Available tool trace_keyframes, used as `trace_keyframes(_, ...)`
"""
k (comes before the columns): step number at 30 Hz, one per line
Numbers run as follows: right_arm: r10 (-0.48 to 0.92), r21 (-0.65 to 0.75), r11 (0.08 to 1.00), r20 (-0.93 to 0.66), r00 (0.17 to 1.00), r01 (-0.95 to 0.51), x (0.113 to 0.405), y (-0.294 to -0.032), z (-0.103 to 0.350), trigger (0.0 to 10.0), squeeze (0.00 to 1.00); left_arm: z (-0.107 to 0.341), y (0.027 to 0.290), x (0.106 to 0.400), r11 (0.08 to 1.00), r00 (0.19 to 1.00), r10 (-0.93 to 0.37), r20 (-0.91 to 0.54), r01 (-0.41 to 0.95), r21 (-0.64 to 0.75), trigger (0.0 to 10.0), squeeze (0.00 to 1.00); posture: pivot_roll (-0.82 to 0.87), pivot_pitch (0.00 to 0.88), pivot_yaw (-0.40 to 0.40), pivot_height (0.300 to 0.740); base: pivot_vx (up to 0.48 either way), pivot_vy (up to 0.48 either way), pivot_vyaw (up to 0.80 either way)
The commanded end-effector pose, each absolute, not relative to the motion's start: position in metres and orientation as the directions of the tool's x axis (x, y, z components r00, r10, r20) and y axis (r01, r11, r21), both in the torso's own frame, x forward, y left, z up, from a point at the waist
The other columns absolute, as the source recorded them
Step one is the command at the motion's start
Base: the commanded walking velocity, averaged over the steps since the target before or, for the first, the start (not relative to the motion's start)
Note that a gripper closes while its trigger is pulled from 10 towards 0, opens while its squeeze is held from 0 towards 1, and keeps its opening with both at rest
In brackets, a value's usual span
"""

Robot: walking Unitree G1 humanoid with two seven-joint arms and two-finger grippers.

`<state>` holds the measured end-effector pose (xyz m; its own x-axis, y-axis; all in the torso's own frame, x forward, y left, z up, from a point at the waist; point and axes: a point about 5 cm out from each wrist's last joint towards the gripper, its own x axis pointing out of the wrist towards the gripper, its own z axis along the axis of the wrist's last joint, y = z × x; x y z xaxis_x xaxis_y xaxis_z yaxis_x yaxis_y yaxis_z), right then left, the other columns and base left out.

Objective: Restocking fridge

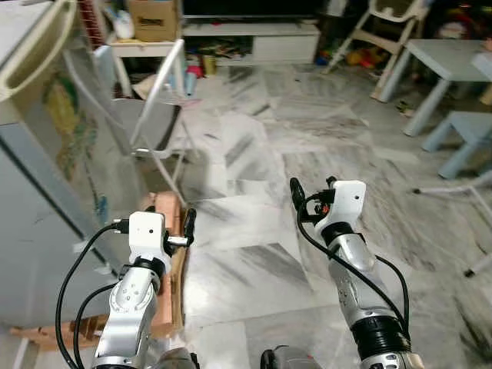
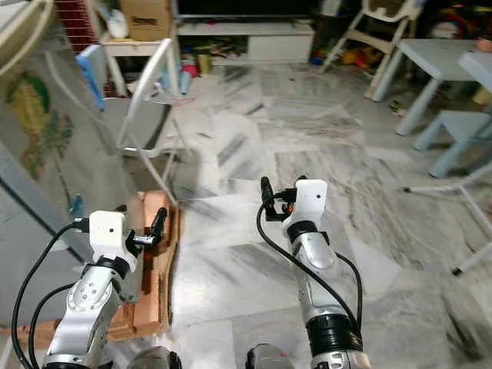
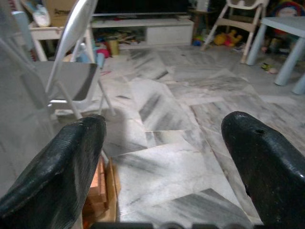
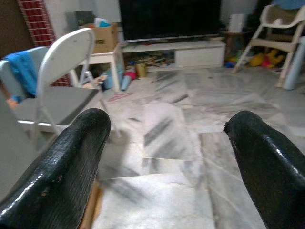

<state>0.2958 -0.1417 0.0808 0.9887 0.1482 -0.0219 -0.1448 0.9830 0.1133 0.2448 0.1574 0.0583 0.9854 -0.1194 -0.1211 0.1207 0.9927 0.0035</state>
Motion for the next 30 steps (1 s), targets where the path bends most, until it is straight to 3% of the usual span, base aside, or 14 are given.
trace_keyframes(1, 0.151, 0.112, 0.983, -0.02, 0.988, -0.148, 0.2961, -0.1397, 0.0822, 10.0, 0.0, 0.0604, 0.161, 0.2443, 0.993, 0.986, -0.114, -0.119, 0.116, 0.01, 10.0, 0.0, 0.02, 0.0, -0.027, 0.74, 0.0, 0.48, -0.8)
trace_keyframes(10, 0.147, 0.109, 0.984, -0.023, 0.989, -0.144, 0.2957, -0.141, 0.0816, 10.0, 0.0, 0.0612, 0.1607, 0.244, 0.993, 0.987, -0.113, -0.116, 0.115, 0.014, 10.0, 0.0, 0.02, 0.0, -0.025, 0.74, 0.0, 0.443, -0.25)
trace_keyframes(30, 0.21, 0.102, 0.973, -0.019, 0.978, -0.207, 0.2944, -0.1371, 0.081, 10.0, 0.0, 0.0581, 0.1631, 0.2366, 0.994, 0.987, -0.09, -0.133, 0.097, 0.048, 10.0, 0.0, 0.02, 0.0, -0.029, 0.74, 0.0, 0.0, 0.03)
